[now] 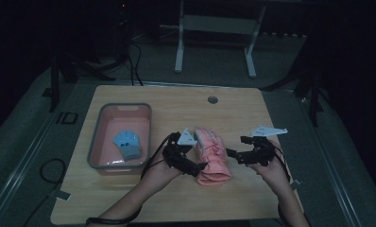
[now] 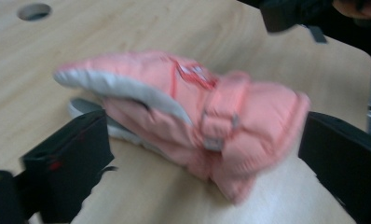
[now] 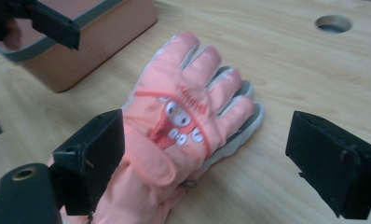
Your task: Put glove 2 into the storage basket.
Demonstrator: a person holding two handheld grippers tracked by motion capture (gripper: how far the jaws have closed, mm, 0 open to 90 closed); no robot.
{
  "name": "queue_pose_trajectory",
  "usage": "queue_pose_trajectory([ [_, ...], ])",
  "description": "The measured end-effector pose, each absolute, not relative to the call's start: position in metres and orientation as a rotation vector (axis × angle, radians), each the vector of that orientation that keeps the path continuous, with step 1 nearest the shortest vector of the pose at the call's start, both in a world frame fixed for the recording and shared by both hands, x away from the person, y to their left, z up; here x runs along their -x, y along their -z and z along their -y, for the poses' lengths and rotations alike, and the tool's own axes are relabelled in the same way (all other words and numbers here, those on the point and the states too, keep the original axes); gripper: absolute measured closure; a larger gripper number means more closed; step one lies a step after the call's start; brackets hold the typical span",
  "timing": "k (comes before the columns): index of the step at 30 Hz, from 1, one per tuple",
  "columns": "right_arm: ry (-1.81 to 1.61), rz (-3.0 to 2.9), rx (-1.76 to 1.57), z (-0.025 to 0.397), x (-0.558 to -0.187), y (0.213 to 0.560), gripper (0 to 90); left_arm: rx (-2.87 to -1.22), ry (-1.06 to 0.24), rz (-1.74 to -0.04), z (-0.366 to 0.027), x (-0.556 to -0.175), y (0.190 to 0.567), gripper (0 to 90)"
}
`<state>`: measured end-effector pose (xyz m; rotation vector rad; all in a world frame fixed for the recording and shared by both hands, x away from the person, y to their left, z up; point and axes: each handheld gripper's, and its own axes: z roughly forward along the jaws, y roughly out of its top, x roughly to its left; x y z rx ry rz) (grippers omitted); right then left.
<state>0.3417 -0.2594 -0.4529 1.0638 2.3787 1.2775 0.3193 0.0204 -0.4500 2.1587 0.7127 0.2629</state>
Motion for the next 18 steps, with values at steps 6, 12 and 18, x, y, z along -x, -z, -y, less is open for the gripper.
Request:
queue_pose_trajectory([
  [6,-1.231,-2.369,-1.043,0.251,-0.35,0.452,42.8,-2.184,-0.244,-0.74,-0.006,-0.333,0.443,35.9],
  [12,-1.205,-2.414,-1.08,0.241,-0.356,0.469,48.1,-2.206,-0.232,-0.886,0.001,-0.352,0.465,31.2],
  [18,-1.164,-2.46,-1.167,0.237,-0.364,0.494,42.5,-2.201,-0.141,-1.041,0.003,-0.37,0.499,21.3],
])
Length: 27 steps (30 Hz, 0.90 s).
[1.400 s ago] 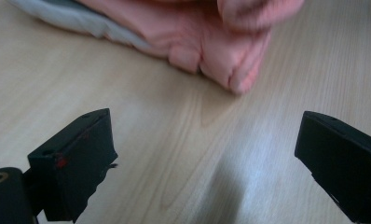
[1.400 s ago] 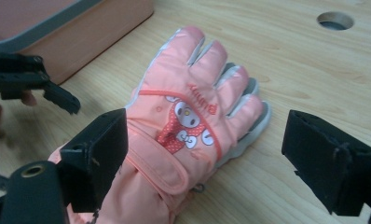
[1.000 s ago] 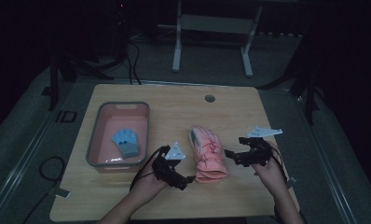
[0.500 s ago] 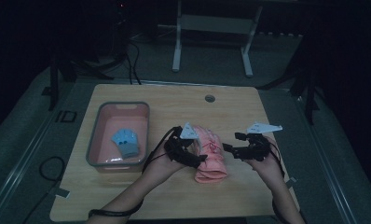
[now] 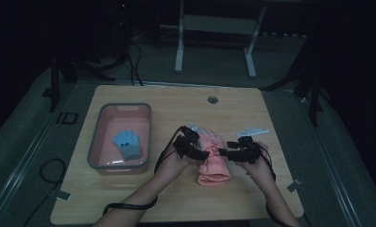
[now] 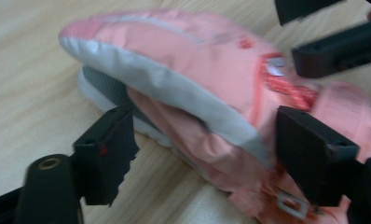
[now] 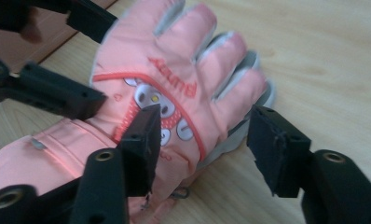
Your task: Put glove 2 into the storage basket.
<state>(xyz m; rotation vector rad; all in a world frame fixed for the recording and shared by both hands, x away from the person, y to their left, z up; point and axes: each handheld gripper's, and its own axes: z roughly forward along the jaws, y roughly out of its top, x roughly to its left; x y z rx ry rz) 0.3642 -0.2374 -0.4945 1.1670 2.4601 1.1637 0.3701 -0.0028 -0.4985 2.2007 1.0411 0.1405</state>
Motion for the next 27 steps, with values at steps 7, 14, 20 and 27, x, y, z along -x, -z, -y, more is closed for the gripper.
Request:
queue_pose_trajectory([
  [7,-1.106,-2.558,-1.427,0.235,-0.379,0.527,39.6,-2.153,0.081,-1.127,-0.002,-0.379,0.534,20.3],
  [14,-1.189,-2.647,-1.481,0.234,-0.386,0.534,65.1,-2.097,0.277,-1.082,-0.007,-0.387,0.54,49.6],
  [20,-1.19,-2.603,-1.425,0.229,-0.377,0.525,77.1,-2.12,0.287,-1.056,-0.008,-0.386,0.53,63.8],
  [27,-1.253,-2.544,-1.396,0.229,-0.369,0.505,78.1,-2.127,0.252,-1.014,-0.012,-0.384,0.507,66.1],
])
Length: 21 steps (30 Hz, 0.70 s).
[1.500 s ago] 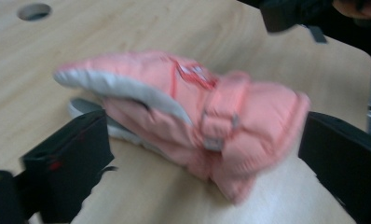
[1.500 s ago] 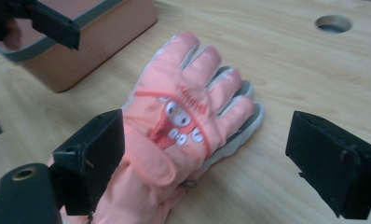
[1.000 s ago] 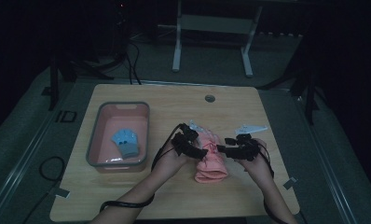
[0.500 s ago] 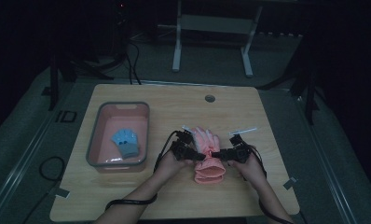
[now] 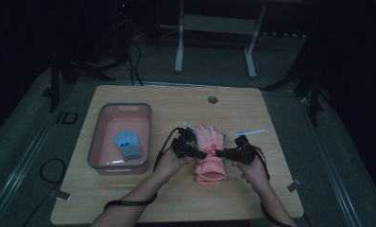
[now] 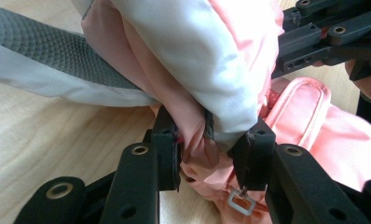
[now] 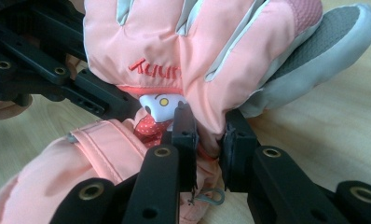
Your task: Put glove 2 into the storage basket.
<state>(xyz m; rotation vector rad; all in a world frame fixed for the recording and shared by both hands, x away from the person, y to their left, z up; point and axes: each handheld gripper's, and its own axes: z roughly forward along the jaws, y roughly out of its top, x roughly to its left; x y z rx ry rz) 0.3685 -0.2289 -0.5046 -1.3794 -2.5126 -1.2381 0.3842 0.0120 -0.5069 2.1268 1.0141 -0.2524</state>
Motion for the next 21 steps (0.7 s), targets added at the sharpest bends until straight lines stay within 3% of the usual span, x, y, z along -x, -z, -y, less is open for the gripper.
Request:
queue_pose_trajectory([
  [21,1.353,2.569,1.295,0.187,-0.375,0.446,78.1,-2.14,0.167,-0.988,-0.056,-0.389,0.443,66.1],
])
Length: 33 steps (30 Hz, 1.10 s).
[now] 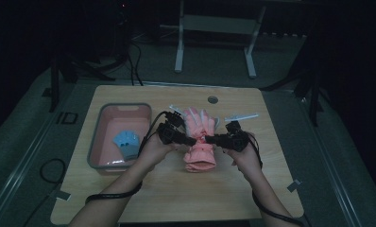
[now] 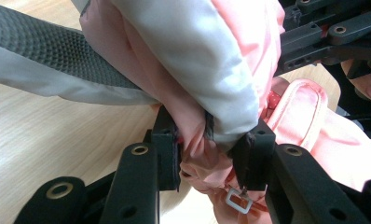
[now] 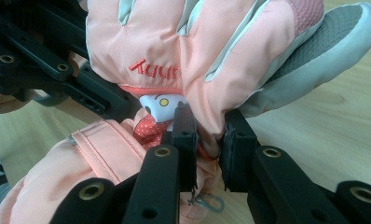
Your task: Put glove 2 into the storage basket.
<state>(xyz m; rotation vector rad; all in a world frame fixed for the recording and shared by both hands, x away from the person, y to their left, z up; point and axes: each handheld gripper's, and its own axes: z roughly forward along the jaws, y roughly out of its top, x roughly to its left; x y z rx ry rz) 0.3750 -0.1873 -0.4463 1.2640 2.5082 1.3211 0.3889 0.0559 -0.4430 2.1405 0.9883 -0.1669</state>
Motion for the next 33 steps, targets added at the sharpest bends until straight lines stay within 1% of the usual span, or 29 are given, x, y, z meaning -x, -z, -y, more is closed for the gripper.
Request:
queue_pose_trajectory([
  [6,-1.335,-2.511,-1.234,0.176,-0.379,0.439,78.1,-2.149,0.142,-0.993,-0.066,-0.391,0.432,66.1],
  [15,-1.35,-2.52,-1.179,0.148,-0.388,0.421,78.1,-2.159,0.11,-1.012,-0.094,-0.395,0.411,66.1],
  [24,-1.398,-2.526,-1.137,0.117,-0.397,0.406,78.1,-2.163,0.056,-1.037,-0.126,-0.396,0.39,66.1],
  [25,-1.41,-2.528,-1.119,0.108,-0.399,0.402,78.1,-2.166,0.041,-1.045,-0.135,-0.395,0.385,66.1],
  [33,-1.448,-2.55,-1.08,0.071,-0.404,0.396,78.1,-2.178,0.004,-1.074,-0.171,-0.392,0.375,66.1],
])
